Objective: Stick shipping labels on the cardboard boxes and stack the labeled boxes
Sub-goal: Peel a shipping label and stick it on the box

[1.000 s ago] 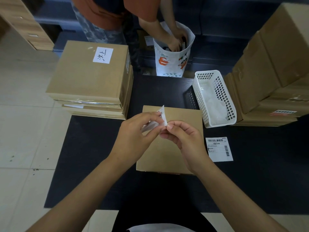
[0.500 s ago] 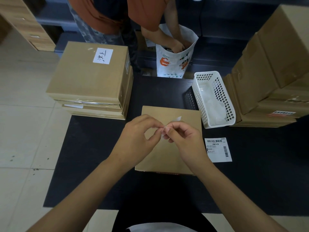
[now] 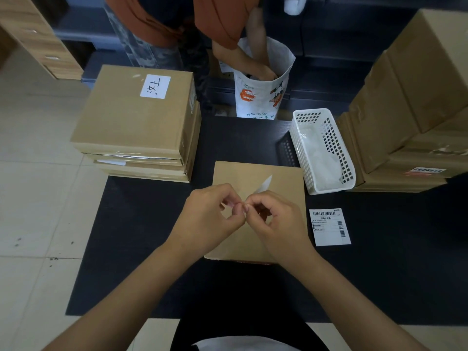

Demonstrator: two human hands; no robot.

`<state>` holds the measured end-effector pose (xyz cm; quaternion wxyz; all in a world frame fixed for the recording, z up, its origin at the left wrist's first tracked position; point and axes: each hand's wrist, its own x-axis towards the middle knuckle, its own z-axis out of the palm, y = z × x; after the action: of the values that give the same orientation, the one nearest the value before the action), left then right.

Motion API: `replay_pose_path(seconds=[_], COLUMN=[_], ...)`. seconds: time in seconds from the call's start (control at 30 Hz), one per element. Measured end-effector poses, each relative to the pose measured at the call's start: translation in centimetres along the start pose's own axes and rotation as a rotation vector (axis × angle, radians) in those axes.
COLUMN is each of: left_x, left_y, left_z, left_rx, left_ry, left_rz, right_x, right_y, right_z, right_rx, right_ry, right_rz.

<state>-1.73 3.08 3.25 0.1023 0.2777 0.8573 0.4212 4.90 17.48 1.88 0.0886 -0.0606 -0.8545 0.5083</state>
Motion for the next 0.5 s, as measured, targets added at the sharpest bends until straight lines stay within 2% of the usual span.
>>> replay_pose_path(seconds=[0.2,0.3,0.5], left_x=[-0.12,-0.19,-0.14], left_y=[0.20,-0.11,-0.32], left_z=[-0.51,-0.84,-0.85], left_rx=[-0.252,-0.271,-0.296], left_ry=[-0.014,-0.061,-0.065], left_rz=[-0.167,-0.174,-0.208], right_x=[0.05,-0.03,-0.19], right_y=[-0.77,-0.86,-1.00], right_z=[0.12,0.12,0.38], right_rx=[0.184,0.139,0.092], right_ry=[0.007,-0.036,-0.014], right_rz=[0.177,0.169,0.126])
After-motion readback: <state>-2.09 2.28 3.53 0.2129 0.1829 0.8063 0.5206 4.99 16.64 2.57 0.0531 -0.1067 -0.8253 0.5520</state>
